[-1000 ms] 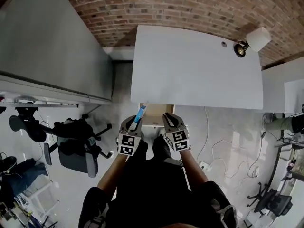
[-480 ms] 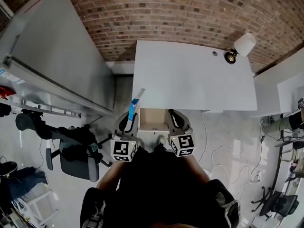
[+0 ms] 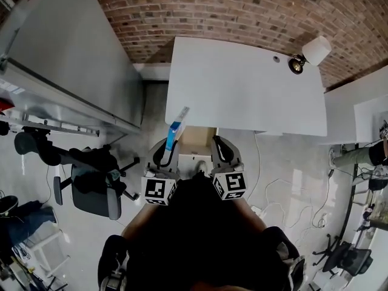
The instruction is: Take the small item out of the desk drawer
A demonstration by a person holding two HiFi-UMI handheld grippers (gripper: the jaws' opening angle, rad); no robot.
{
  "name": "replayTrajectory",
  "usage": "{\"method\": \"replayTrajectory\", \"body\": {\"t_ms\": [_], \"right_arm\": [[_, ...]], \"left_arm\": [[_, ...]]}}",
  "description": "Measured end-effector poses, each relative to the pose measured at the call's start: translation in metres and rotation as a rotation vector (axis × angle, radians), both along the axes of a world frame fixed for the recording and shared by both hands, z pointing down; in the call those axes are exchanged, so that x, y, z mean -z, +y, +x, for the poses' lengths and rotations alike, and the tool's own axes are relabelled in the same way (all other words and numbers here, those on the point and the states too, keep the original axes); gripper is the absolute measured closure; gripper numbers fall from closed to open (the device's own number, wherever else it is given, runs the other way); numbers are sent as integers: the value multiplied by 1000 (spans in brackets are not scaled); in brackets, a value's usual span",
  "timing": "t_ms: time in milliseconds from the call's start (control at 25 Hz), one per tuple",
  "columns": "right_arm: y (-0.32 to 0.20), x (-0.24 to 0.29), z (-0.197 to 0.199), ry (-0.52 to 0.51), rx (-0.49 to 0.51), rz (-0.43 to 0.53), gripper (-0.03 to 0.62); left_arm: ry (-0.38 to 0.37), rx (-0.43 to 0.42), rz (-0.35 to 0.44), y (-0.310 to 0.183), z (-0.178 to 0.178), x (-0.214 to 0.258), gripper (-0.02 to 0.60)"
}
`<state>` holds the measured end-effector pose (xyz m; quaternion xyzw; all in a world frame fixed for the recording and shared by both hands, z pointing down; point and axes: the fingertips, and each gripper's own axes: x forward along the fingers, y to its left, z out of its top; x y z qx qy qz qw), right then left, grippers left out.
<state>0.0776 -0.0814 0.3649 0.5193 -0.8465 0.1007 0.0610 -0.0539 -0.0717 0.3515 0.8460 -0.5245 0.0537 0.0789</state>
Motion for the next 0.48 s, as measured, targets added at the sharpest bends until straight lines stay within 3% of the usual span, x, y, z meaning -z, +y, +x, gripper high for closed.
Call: {"method": "replayTrajectory", "body": {"t_ms": [480], "right_arm": [[-1,0,11,1,-30,2,566]], "left_arm": [[5,-22,-12,-4,10,-5,488]]}}
